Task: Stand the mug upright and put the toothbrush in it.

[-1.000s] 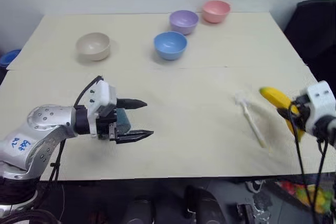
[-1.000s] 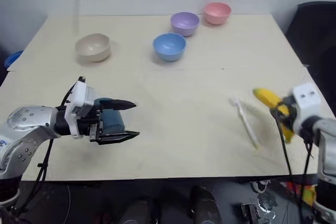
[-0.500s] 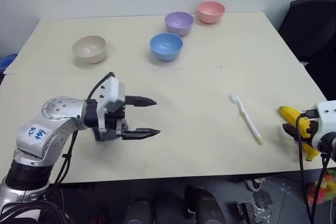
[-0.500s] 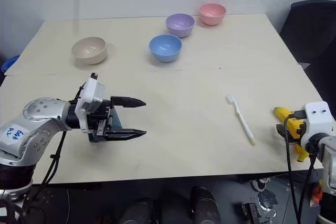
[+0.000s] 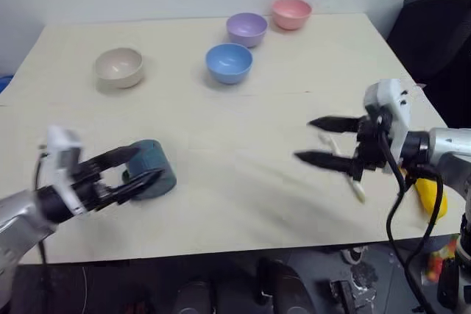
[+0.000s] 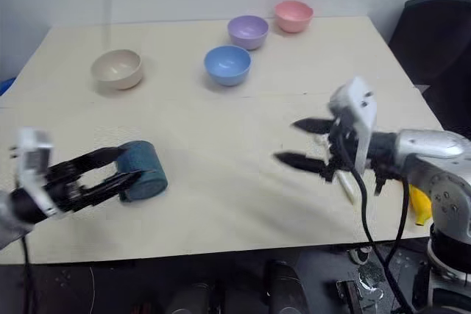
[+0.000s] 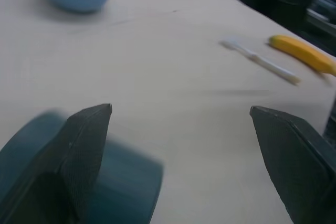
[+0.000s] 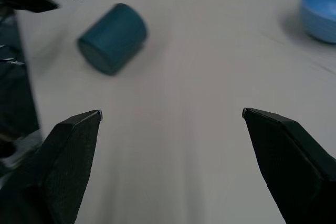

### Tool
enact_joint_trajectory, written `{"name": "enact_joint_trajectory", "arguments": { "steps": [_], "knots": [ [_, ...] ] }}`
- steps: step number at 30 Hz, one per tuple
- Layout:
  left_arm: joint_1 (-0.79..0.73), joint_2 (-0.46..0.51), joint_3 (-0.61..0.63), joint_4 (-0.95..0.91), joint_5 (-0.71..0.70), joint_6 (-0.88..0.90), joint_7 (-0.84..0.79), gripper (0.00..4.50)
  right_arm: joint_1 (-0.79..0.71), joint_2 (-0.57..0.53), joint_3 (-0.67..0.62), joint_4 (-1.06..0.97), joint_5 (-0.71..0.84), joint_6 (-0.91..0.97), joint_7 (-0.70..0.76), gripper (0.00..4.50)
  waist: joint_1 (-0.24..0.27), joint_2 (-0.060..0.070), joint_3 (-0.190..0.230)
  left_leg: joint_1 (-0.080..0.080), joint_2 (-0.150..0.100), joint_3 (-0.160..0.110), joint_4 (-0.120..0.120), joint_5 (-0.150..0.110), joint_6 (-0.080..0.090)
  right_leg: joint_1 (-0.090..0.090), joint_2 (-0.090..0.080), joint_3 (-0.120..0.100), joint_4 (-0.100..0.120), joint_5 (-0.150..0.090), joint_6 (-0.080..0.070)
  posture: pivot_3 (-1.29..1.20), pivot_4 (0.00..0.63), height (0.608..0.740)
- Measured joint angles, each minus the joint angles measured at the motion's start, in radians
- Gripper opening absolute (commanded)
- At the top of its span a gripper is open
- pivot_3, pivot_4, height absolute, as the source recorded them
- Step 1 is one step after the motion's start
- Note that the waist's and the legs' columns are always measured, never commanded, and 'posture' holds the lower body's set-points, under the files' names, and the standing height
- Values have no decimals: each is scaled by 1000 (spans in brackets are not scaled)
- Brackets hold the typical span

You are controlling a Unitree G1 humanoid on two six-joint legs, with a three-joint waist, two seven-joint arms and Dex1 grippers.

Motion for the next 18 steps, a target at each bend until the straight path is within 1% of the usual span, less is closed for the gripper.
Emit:
{"name": "enact_joint_trajectory", "arguments": {
  "steps": [1,3,6,9,11,13,14,17,18],
  "knots": [
    [28,5,38,7,-9,32,41,4500,-2,-14,13,4,3,-15,10,4471,9,-1,0,0,-2,1,2,-1,2,0,-1,1,-2,1,1,0,150,740],
    [54,15,71,33,-20,86,116,4500,-11,-27,35,13,4,-40,20,4471,17,-1,0,1,-4,2,4,-2,6,2,-2,4,-4,3,5,0,150,740],
    [45,16,54,73,-16,180,264,4500,-17,-41,75,36,-4,-98,33,4471,18,-1,-1,8,-4,2,4,-4,8,11,-3,4,-10,7,7,0,150,740],
    [-20,-2,-9,132,12,233,372,4500,-4,-58,115,58,-39,-157,43,4471,18,-2,-1,8,-3,2,3,-4,7,11,-2,4,-11,7,7,0,150,740],
    [-92,-28,-44,168,10,259,428,4500,13,-59,127,59,-48,-188,46,4471,18,-3,-1,7,-2,2,2,-5,5,11,-2,4,-11,7,7,0,150,740],
    [-185,-66,-75,213,8,275,486,4500,15,-58,129,58,-44,-211,40,4471,16,-3,-2,6,-1,3,2,-4,5,10,0,3,-9,7,7,0,150,740],
    [-251,-108,-88,259,3,291,529,4500,18,-58,124,52,-35,-213,30,4471,15,-3,-2,6,-1,5,1,-4,5,10,1,3,-10,7,7,0,150,740],
    [-327,-165,-104,313,-9,330,594,4500,44,-58,109,33,-11,-210,7,4471,12,-5,-3,6,-1,6,1,-5,5,9,1,2,-10,7,7,0,150,740],
    [-343,-164,-107,317,-11,348,607,4500,54,-59,107,23,-2,-209,-4,4471,12,-6,-3,5,-1,6,1,-5,5,9,1,2,-11,7,7,0,150,740]
  ]
}}
